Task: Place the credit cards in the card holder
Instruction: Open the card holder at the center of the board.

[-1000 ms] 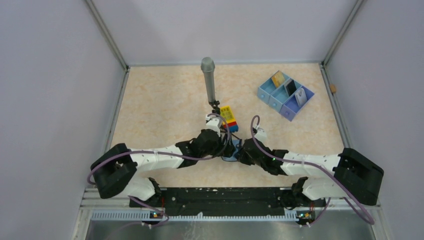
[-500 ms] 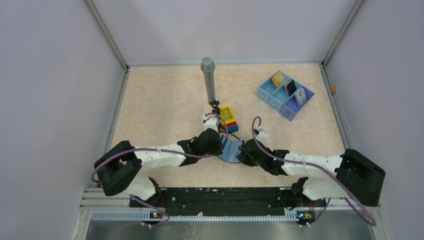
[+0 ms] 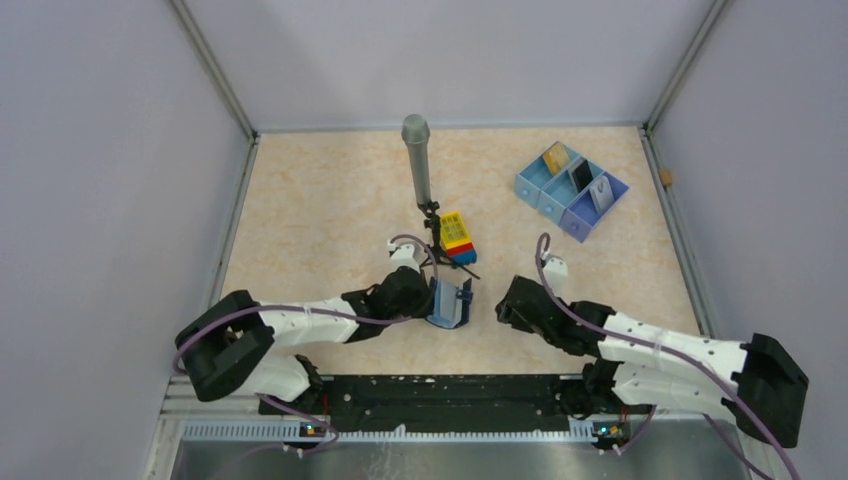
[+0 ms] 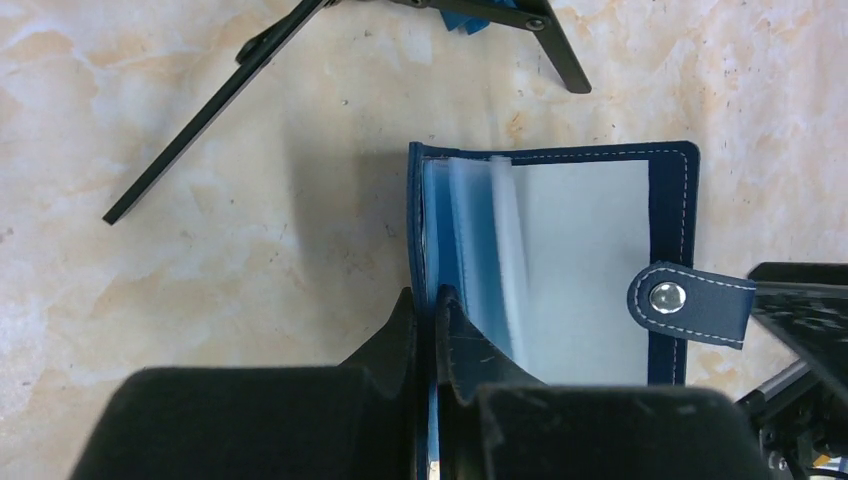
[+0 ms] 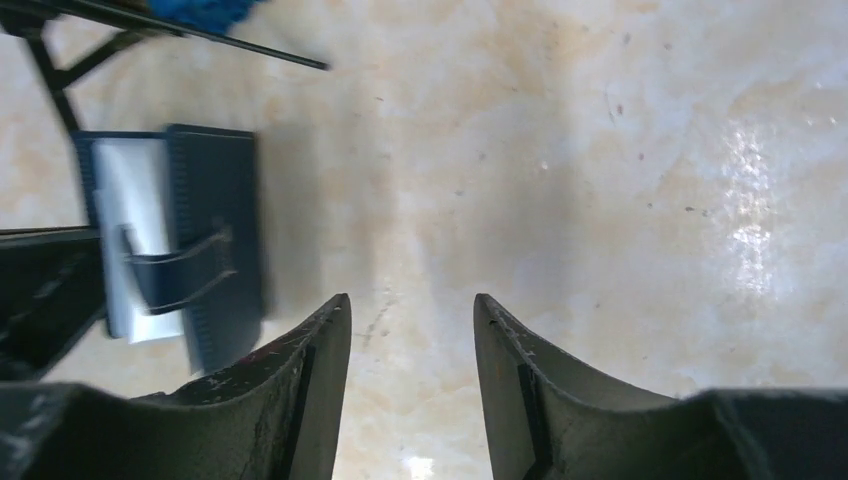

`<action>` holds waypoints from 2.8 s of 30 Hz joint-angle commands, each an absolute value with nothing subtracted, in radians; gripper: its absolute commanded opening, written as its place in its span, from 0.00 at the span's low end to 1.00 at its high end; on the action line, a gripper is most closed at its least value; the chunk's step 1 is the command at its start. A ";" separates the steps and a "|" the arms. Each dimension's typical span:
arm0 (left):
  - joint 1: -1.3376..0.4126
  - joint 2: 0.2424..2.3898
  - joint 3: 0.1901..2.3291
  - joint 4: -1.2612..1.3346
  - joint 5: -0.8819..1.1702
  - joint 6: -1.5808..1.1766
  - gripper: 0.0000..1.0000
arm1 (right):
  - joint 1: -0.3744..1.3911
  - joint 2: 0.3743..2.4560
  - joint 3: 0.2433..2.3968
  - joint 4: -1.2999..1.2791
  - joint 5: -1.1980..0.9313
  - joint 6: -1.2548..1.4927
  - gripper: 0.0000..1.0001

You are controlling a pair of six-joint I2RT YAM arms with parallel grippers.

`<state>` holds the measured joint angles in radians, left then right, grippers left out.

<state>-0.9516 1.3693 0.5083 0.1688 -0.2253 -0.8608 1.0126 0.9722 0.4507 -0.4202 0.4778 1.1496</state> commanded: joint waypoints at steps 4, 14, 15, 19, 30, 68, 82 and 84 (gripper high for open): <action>-0.950 1.303 0.471 0.187 -0.222 -0.900 0.00 | 1.017 0.862 0.562 -0.239 0.391 0.944 0.38; -0.950 1.216 0.438 0.205 -0.234 -0.929 0.00 | 1.027 1.127 0.658 0.101 0.160 0.925 0.25; -0.950 1.203 0.438 0.205 -0.235 -0.928 0.00 | 1.028 1.152 0.661 0.128 0.140 0.933 0.24; -0.950 1.190 0.442 0.187 -0.235 -0.922 0.00 | 1.028 1.233 0.657 0.214 0.105 0.981 0.20; -0.950 1.230 0.511 0.104 -0.230 -0.902 0.00 | 1.030 1.369 0.670 0.294 0.103 1.051 0.18; -1.008 1.384 0.931 -0.435 -0.327 -0.673 0.00 | 1.023 1.142 0.500 -0.133 0.423 1.136 0.33; -1.049 1.507 0.975 -0.480 -0.345 -0.765 0.00 | 0.969 0.983 0.364 0.236 0.275 1.113 0.32; -1.049 1.500 0.958 -0.460 -0.337 -0.784 0.00 | 0.968 1.023 0.360 0.287 0.255 1.117 0.31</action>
<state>-1.0470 1.5196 0.9798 -0.4938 -0.3347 -0.7391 0.9775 0.9836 0.3672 0.1165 0.3077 1.1252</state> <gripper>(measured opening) 0.023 0.315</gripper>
